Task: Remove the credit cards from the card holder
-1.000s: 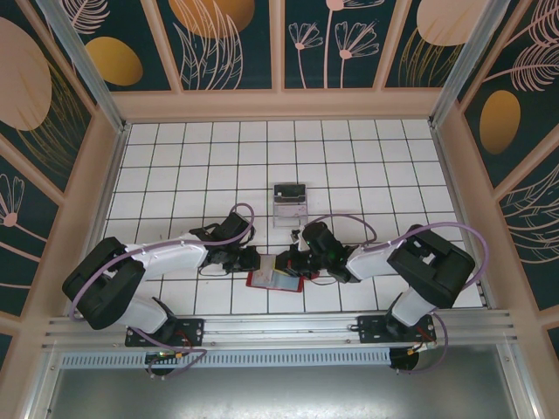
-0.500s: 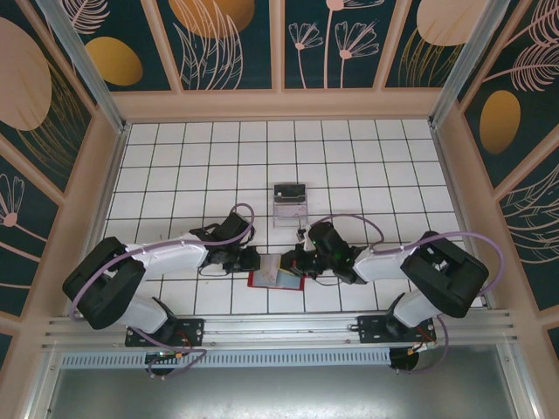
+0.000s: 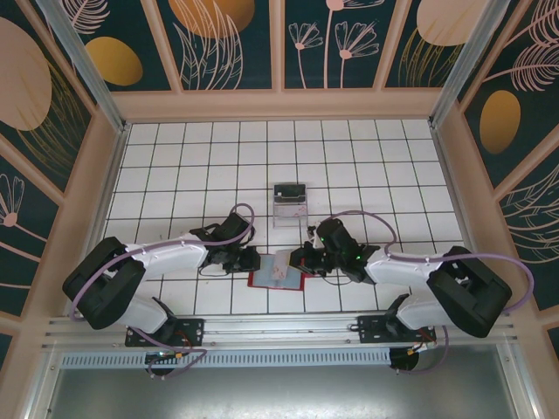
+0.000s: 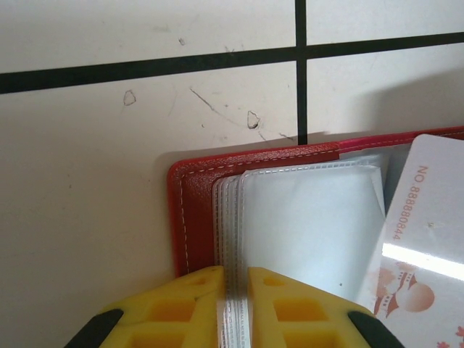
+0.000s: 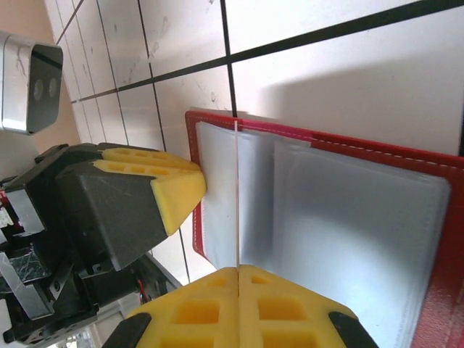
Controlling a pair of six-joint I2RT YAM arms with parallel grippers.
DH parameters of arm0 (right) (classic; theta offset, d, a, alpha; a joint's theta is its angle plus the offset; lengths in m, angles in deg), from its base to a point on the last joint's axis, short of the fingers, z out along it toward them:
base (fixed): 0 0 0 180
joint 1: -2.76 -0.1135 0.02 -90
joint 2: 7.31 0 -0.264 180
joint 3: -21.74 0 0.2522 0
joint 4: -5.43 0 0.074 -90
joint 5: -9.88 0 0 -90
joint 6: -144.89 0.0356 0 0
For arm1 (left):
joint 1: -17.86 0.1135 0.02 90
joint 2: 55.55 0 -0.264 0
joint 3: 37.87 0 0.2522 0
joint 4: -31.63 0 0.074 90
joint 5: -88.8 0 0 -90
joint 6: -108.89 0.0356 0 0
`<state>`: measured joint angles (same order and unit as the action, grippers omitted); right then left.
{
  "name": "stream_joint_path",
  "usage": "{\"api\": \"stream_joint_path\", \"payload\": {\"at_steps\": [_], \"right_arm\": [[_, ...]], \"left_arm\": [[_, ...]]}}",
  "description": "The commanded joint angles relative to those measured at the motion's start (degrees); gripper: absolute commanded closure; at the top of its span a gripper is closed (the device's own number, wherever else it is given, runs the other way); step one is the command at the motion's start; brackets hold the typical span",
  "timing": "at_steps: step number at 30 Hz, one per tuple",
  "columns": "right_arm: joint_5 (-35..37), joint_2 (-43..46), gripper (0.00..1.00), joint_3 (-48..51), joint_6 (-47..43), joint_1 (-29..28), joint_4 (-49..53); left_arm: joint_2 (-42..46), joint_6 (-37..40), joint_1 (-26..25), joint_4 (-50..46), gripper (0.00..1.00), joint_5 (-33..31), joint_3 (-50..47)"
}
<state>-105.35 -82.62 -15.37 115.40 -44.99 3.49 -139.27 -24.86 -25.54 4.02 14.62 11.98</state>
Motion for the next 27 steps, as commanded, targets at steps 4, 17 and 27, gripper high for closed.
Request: {"api": "stream_joint_path", "payload": {"at_steps": [4, 17, 27], "right_arm": [[6.2, 3.8, 1.00, -7.4, -13.3, 1.2, 16.2], [18.3, -7.6, 1.00, -32.8, -58.9, 1.3, 44.9], [24.6, -16.3, 1.00, -47.0, -93.5, 1.2, 57.3]], "left_arm": [[3.5, -1.2, 0.1, -4.6, 0.81, -2.4, 1.1], [4.2, -0.7, 0.1, -4.2, 0.78, -5.7, 1.3], [3.3, 0.3, 0.1, -3.1, 0.78, -6.1, 1.3]]}}
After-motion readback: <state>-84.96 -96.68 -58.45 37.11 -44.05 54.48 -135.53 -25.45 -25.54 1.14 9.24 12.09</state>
